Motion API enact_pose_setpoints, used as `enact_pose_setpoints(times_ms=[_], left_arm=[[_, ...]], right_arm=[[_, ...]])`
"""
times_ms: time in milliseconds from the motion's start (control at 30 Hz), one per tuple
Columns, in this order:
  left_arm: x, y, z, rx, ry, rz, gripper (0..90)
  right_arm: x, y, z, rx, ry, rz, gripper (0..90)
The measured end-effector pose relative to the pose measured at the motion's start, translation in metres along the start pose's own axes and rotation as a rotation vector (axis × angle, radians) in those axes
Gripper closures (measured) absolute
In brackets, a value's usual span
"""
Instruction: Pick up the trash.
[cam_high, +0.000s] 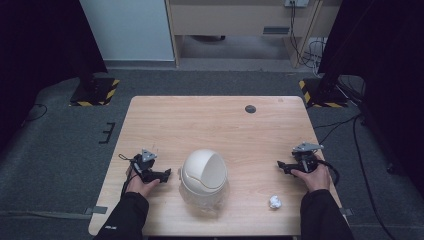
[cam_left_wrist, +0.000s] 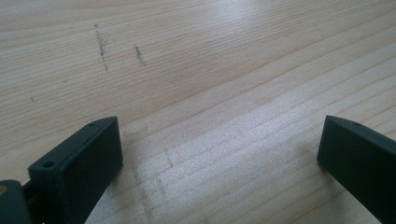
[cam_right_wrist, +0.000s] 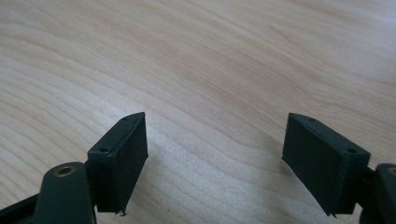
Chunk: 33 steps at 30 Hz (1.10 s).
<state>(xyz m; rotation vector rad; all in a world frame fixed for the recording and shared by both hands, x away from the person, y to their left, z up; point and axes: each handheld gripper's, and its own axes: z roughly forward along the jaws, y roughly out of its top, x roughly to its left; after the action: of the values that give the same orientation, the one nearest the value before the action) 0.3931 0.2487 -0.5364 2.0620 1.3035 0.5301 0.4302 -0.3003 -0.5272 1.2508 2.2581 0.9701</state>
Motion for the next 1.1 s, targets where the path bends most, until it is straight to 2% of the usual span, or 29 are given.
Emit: enact_pose_setpoints(times_ms=[500,667,867,1100], left_arm=[[-0.001,0.000,0.000,-0.001,-0.001,-0.001,0.0],[-0.001,0.000,0.000,-0.001,-0.001,0.000,0.0],[-0.001,0.000,0.000,-0.001,-0.001,0.000,0.0],[-0.001,0.000,0.000,-0.001,-0.001,0.000,0.0]], right_arm=[[0.001,0.018,-0.027,-0.161,-0.002,0.055,21.0],[0.005,0.026,-0.034,-0.200,0.019,0.048,19.9],[0.016,0.045,-0.049,-0.284,0.067,0.038,19.3],[0.029,0.063,-0.064,-0.349,0.091,0.005,18.3]])
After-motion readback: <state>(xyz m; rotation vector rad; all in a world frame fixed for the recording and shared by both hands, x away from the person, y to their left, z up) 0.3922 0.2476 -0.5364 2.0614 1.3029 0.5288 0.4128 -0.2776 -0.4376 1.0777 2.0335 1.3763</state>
